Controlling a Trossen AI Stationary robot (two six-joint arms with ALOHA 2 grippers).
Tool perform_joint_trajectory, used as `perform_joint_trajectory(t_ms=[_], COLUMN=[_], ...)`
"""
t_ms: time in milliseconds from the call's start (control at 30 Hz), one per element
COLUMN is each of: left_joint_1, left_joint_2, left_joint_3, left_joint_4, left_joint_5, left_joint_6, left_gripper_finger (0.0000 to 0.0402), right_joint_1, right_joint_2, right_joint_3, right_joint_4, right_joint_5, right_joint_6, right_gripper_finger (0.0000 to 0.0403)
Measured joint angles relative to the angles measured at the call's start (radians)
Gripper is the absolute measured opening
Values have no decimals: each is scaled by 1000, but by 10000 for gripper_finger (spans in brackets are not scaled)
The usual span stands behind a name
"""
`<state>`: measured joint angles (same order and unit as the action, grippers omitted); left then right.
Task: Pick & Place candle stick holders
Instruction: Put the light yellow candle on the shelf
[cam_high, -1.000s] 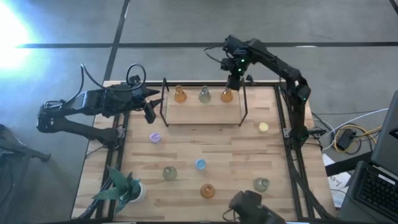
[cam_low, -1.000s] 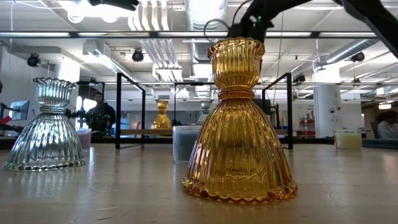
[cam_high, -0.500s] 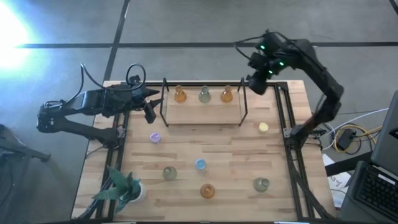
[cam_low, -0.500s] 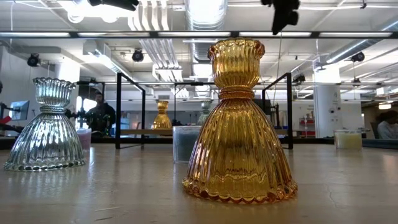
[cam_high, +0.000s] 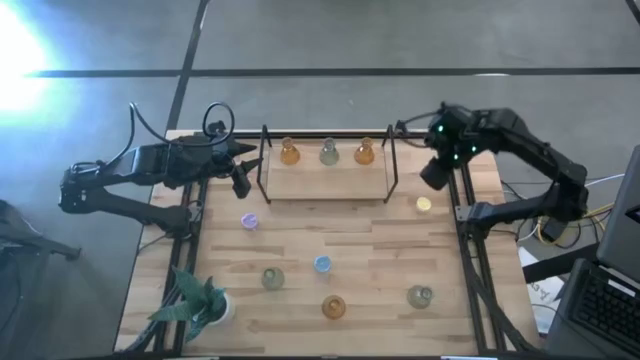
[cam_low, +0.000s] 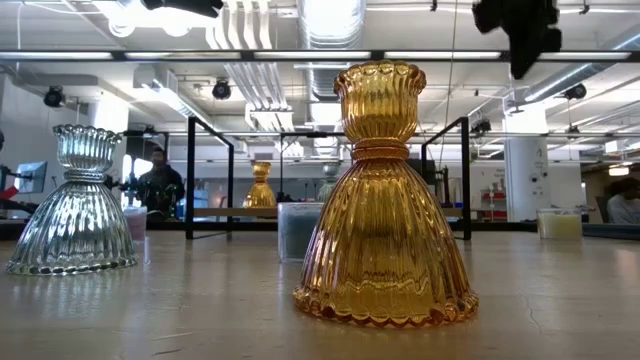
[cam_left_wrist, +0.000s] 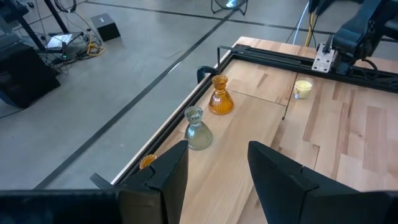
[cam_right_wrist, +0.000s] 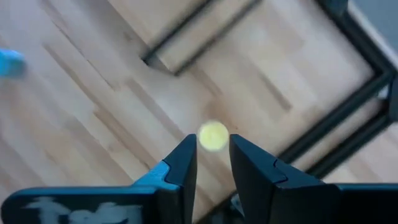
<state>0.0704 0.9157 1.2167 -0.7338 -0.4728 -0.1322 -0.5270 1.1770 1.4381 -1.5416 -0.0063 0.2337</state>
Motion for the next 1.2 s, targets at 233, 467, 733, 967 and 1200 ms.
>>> perform_joint_trajectory(t_ms=[233,467,733,967,1200], left_joint_1=[0,0,0,0,0], left_joint_2=[0,0,0,0,0], left_joint_3=[0,0,0,0,0], left_joint_4=[0,0,0,0,0], left_joint_5=[0,0,0,0,0], left_joint_6=[-1,-2,-2,-1,-1], left_gripper_finger=[172,172,172,172,172], right_joint_1=[0,-1,-1,-1,-1], right_joint_2=[-59,-80,-76,-63,-63], right_joint_3=[-275,-485,-659,-781,-808], right_joint_4=[123,291,445,513,568], right_joint_5=[3,-1,-65,-98,-91], right_joint_6=[-33,-59,47,117,155], right_gripper_finger=[140,192,237,272,302])
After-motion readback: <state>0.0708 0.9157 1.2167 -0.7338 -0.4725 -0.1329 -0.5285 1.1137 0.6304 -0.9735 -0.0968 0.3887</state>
